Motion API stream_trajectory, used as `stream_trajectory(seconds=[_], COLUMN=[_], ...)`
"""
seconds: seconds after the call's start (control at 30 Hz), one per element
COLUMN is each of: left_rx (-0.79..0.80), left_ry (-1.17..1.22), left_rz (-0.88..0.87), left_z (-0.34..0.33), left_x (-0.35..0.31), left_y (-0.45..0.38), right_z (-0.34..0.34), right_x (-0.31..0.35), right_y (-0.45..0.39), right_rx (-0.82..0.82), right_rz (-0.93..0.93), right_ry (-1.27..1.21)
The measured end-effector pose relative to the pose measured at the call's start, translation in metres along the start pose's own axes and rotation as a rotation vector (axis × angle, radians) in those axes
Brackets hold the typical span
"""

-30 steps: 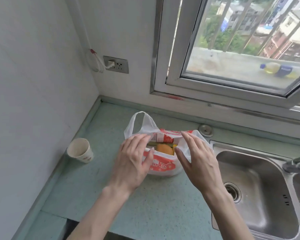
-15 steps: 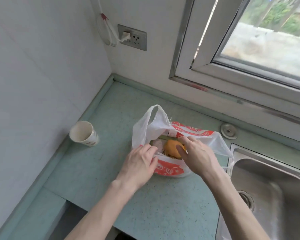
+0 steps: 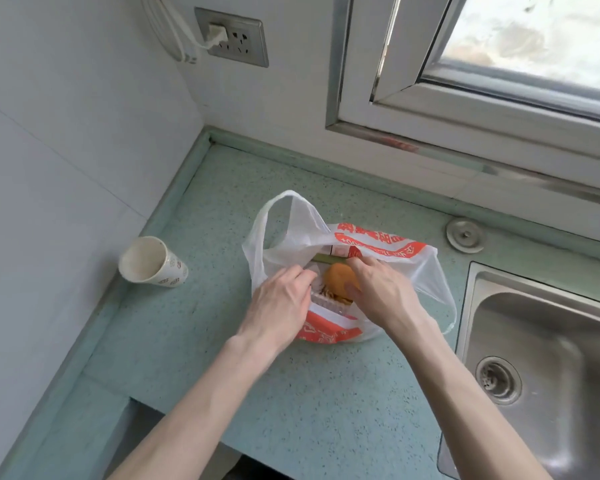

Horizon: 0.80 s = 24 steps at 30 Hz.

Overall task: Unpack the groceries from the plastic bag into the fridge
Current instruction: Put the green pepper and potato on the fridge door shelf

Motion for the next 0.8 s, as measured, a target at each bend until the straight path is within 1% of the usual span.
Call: stream_trajectory(seconds=[0.07, 0.13, 0.2, 0.27, 0.3, 0.4, 0.47, 0.57, 0.6, 0.7, 0.8], left_rx=[0.018, 0.049, 0.111, 0.173, 0.175, 0.099, 0.056, 0.018, 0.022, 0.111, 0.156], left_ry=[-0.024, 0.009, 0.066, 0.060, 0.024, -0.057, -0.093, -0.165, -0.196, -0.326, -0.419], left_rz=[-0.041, -0.047, 0.007, 0.081, 0.104, 0.157, 0.170, 0.168, 0.162, 0.139, 0.163], left_z=[-0.007, -0.013, -0.018, -0.025, -0.027, -0.026, -0.023, -0.019, -0.018, -0.021, -0.025], left_x=[-0.004, -0.007, -0.006, 0.000, 0.004, 0.017, 0.024, 0.030, 0.031, 0.035, 0.038], left_y=[-0.014, -0.029, -0.042, -0.052, -0.055, -0.059, -0.060, -0.061, -0.061, -0.064, -0.067], right_z=[-0.004, -0.008, -0.015, -0.020, -0.021, -0.027, -0.033, -0.037, -0.036, -0.033, -0.026], right_x=[0.002, 0.004, 0.005, 0.005, 0.004, 0.003, 0.001, 0.000, 0.000, -0.002, -0.006], right_y=[-0.008, -0.014, -0.017, -0.020, -0.022, -0.025, -0.027, -0.027, -0.027, -0.024, -0.019], right_rx=[-0.007, -0.014, 0.008, 0.015, 0.014, 0.039, 0.070, 0.050, 0.034, -0.015, -0.053], right_rz=[-0.022, -0.044, -0.060, -0.073, -0.085, -0.120, -0.130, -0.133, -0.131, -0.127, -0.127], right_ry=[0.001, 0.004, 0.040, 0.042, 0.020, 0.024, 0.058, 0.064, 0.055, 0.019, -0.011])
Point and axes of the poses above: each hand's wrist, its own y-axis away from the middle knuckle, its own z-axis out of the back of the hand, x = y × z, the point moved 5 cm from there along -y, towards the middle knuckle, and after that the axes turned 1 degree about z, right-handed, at the moved point
